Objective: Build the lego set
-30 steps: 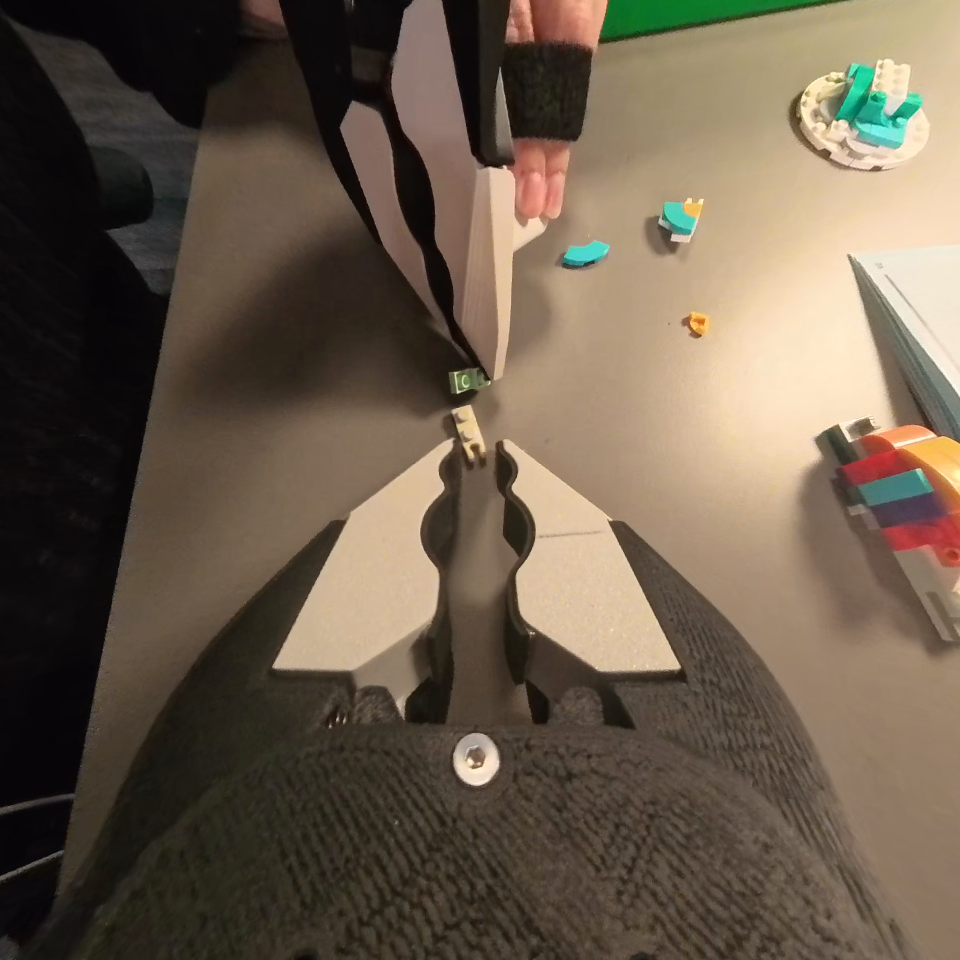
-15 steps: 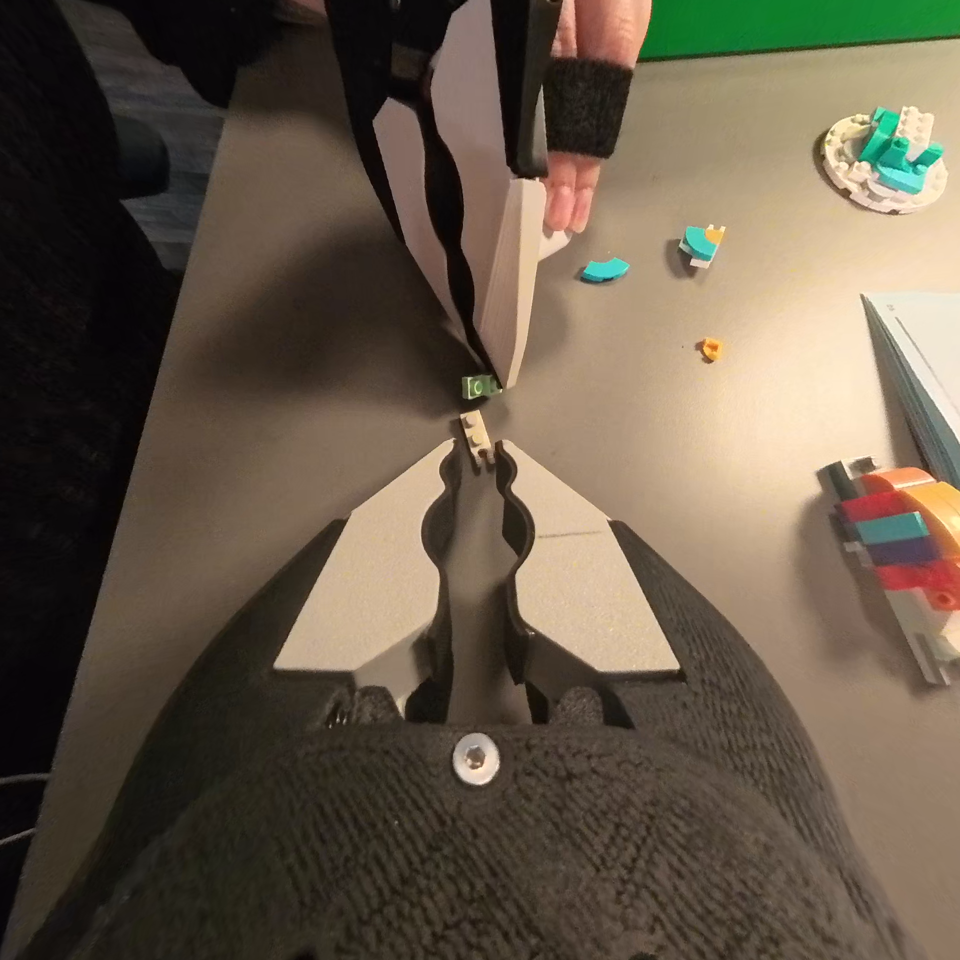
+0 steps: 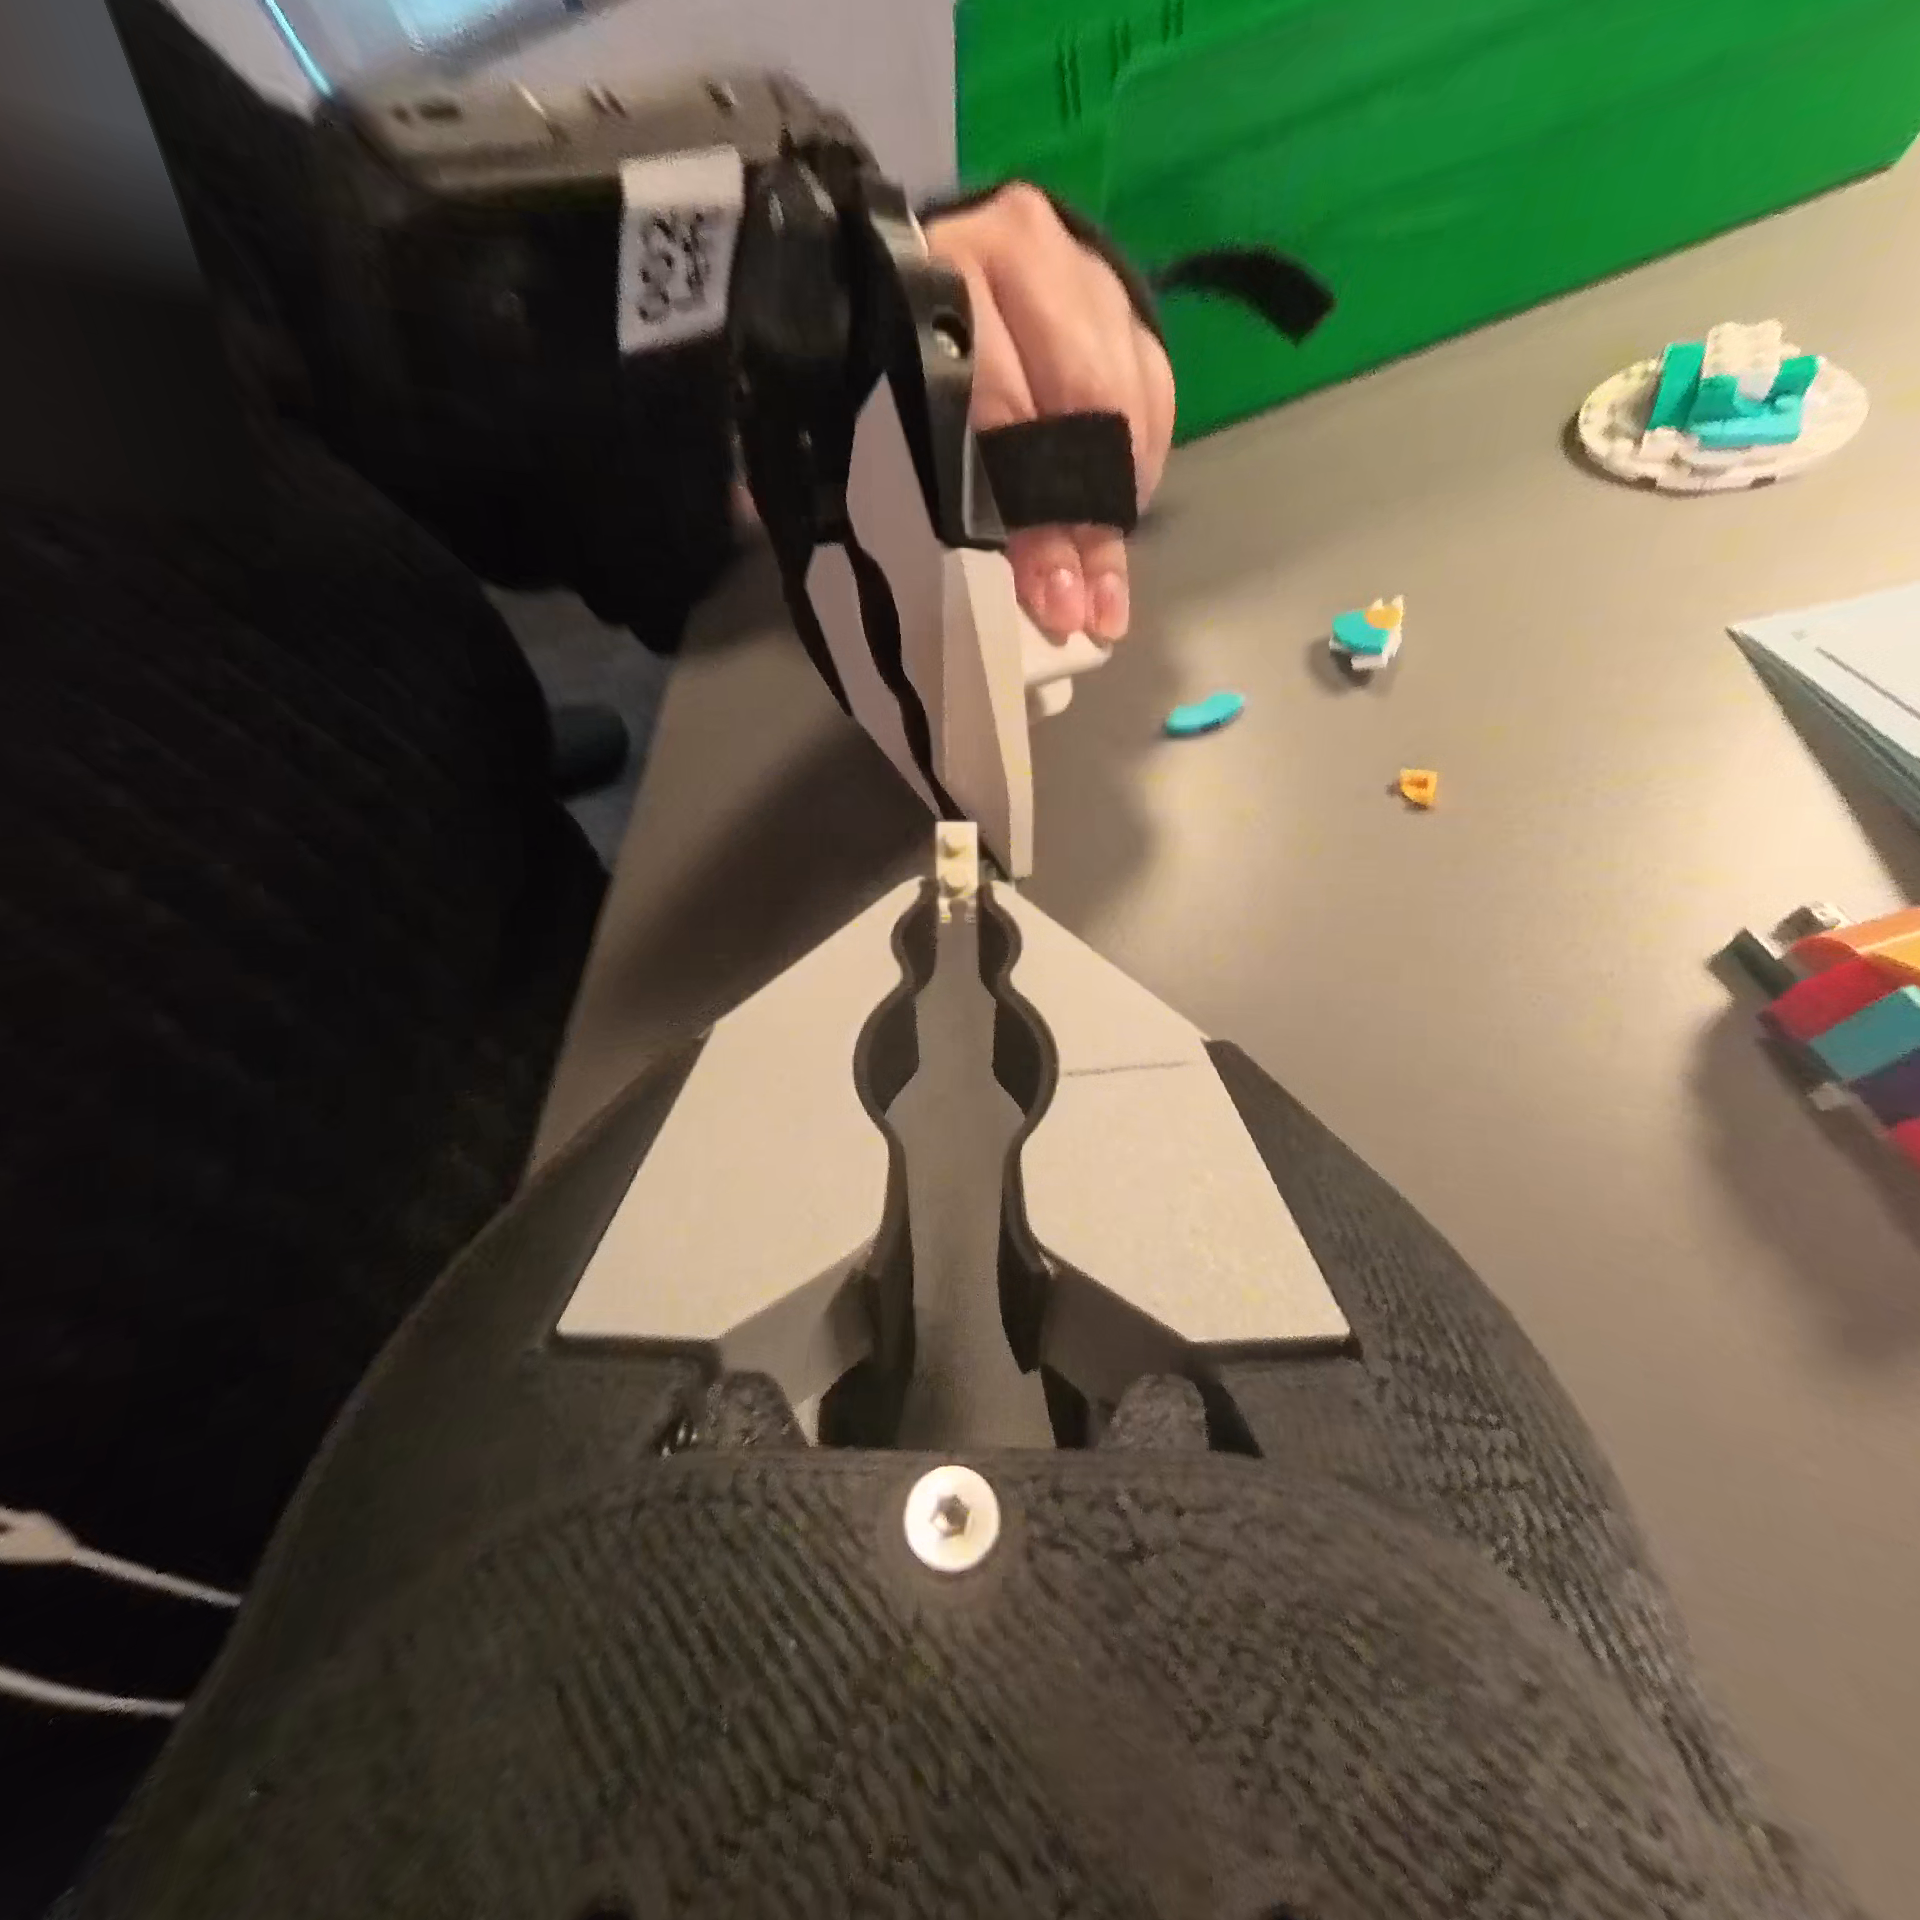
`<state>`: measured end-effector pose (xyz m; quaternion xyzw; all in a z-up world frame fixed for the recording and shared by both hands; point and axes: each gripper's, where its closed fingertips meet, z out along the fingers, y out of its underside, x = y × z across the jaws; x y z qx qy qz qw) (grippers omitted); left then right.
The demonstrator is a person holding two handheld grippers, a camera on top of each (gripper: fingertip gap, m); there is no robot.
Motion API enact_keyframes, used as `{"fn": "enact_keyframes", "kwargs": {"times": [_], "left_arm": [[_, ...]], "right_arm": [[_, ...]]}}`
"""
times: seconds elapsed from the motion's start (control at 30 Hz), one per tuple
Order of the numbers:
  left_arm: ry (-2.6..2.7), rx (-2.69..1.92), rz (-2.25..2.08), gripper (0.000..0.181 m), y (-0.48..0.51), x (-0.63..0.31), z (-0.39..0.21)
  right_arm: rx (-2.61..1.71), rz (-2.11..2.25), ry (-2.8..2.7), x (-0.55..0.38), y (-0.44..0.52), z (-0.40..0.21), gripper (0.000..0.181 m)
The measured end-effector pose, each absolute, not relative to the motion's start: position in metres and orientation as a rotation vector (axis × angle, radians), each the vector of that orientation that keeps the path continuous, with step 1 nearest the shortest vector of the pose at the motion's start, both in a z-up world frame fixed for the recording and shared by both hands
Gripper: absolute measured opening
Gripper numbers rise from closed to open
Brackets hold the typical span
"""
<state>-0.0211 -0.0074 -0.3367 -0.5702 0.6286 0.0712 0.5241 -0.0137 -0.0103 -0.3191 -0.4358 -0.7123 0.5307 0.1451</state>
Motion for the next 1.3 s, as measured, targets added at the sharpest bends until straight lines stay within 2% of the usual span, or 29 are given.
{"fn": "enact_keyframes", "kwargs": {"times": [0.17,0.33,0.63,1.1,1.3], "left_arm": [[1.372,-1.252,0.129,0.001,-0.009,-0.015,-0.304],[1.375,-1.192,0.181,0.001,-0.011,-0.012,-0.298],[1.366,-1.214,0.204,0.0,-0.008,-0.014,-0.298],[1.33,-1.477,0.259,0.0,0.014,-0.033,-0.323],[1.322,-1.509,0.275,0.0,0.018,-0.038,-0.327]], "right_arm": [[-1.253,1.726,-1.997,-0.01,-0.015,-0.295,0.006],[-1.252,1.775,-2.073,-0.006,-0.019,-0.291,0.005],[-1.254,1.671,-2.159,-0.007,-0.019,-0.297,0.006],[-1.286,1.181,-2.124,-0.025,0.0,-0.323,0.006],[-1.324,1.131,-2.112,-0.031,0.002,-0.33,0.006]]}}
